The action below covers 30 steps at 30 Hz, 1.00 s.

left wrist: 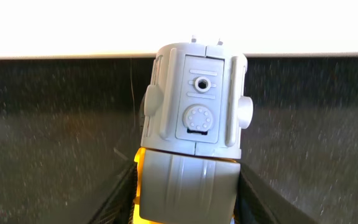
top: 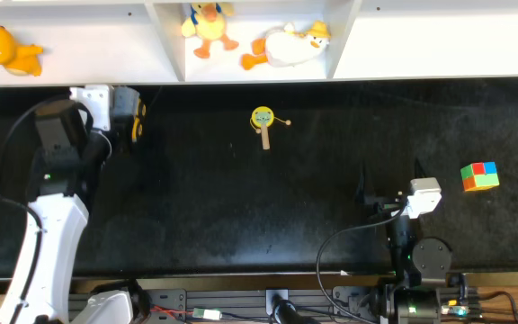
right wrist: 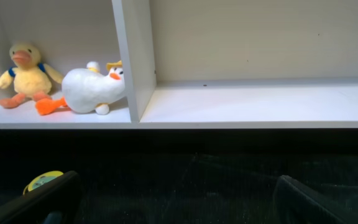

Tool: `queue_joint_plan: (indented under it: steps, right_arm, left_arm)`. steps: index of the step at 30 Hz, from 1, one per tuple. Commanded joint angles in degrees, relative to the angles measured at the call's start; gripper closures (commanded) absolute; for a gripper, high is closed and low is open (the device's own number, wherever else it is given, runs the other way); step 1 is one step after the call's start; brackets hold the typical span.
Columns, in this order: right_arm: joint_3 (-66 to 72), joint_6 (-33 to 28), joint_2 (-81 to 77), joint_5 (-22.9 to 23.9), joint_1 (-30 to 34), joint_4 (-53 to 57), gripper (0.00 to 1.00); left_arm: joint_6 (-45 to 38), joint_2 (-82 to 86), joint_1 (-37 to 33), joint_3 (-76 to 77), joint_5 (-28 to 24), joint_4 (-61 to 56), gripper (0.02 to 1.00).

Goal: Store Toys

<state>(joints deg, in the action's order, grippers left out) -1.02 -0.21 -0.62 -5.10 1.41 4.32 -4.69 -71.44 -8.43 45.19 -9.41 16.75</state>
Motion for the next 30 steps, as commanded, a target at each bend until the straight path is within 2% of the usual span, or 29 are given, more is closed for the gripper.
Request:
queue_joint_plan:
  steps: [1,19,30]
  right_arm:
    - [0.7,-0.2,0.4,0.2,-0.3,-0.2,0.005]
    - [0.7,-0.2,0.4,0.2,-0.3,-0.2,0.005]
    - [0.7,-0.2,0.4,0.2,-0.3,-0.2,0.005]
  left_arm:
    - [4.9,-2.8,0.2,6.2,-1.0,-0.6,0.755]
    - [8.0,-20.0,0.2,24.9,-2.5,-0.9,0.766]
    - [8.2,-25.7,0.2,27.7,-2.5,-2.1,0.761]
